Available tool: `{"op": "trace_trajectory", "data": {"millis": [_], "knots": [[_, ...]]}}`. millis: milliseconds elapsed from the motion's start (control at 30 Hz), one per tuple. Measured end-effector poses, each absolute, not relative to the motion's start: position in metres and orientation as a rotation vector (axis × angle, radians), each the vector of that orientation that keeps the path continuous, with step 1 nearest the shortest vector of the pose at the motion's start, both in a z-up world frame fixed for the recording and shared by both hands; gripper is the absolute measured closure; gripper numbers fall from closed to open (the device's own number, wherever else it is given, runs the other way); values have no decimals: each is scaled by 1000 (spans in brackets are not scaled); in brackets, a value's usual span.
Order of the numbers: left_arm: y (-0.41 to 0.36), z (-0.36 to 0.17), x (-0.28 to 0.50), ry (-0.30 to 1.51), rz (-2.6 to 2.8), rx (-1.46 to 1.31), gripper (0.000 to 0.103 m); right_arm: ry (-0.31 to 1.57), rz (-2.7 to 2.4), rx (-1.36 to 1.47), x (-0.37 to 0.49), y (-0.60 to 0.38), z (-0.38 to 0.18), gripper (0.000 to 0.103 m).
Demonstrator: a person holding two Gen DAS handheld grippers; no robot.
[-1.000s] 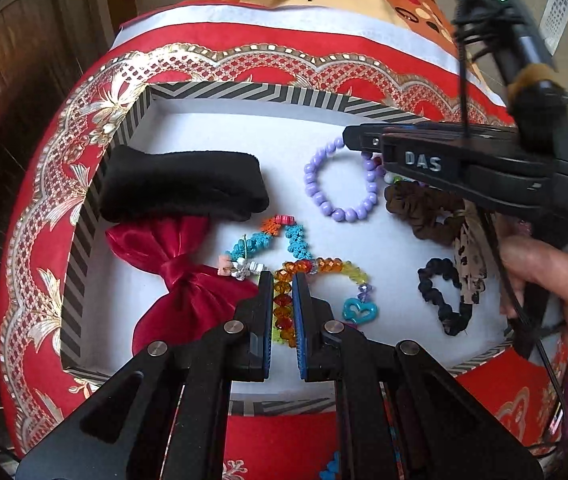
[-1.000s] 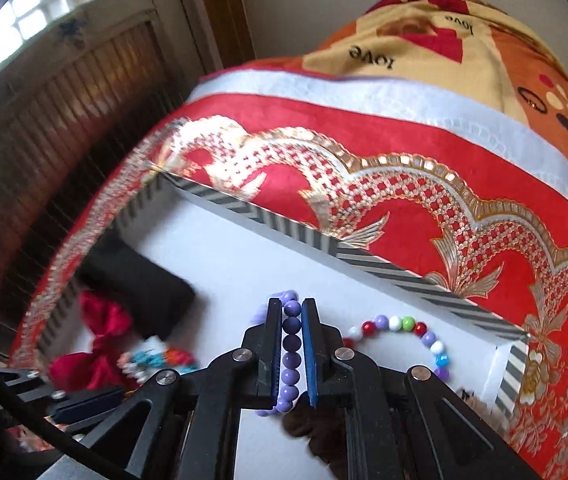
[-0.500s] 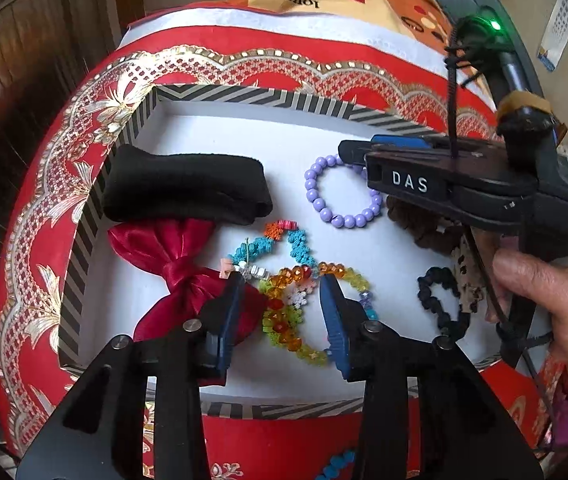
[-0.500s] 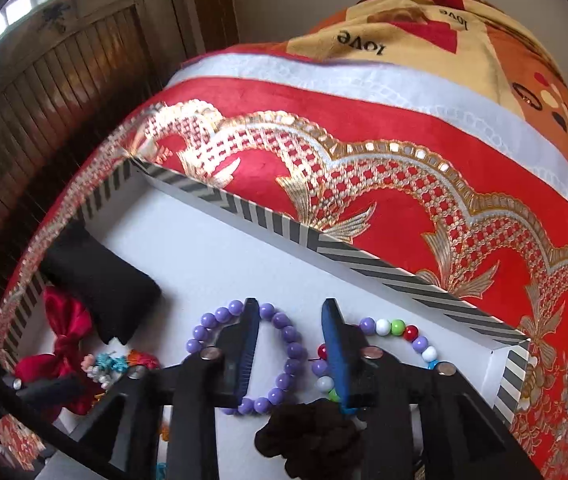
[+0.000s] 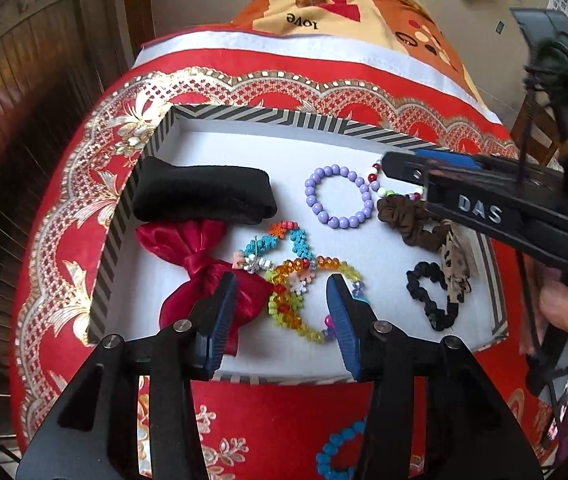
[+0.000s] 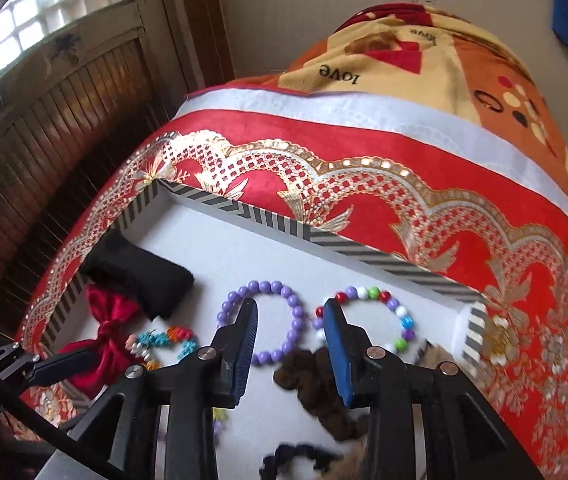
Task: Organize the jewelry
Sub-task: 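Lower both bracelets into the tray and open both tools, then move both open tools back toward the remaining bracelets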
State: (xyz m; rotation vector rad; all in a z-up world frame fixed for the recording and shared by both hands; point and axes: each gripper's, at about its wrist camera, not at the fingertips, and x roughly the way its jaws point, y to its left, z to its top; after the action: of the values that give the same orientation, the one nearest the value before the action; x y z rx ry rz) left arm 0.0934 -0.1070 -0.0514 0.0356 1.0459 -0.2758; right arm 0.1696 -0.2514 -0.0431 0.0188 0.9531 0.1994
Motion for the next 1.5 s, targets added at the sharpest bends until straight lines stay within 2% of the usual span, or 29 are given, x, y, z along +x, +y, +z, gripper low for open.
{"op": "trace_trajectory", "data": {"millis": [300,1000,1500], "knots": [[-106,-37,65,1011,-268,48,57,924,146,24,116,-259,-23,62],[-102,-25,2,1008,-287,42,57,919,115,71,22,-273,-15,62],[-72,-49,-30,1091,-238,-12,54,1051,321,48,-56,-237,-57,62]]}}
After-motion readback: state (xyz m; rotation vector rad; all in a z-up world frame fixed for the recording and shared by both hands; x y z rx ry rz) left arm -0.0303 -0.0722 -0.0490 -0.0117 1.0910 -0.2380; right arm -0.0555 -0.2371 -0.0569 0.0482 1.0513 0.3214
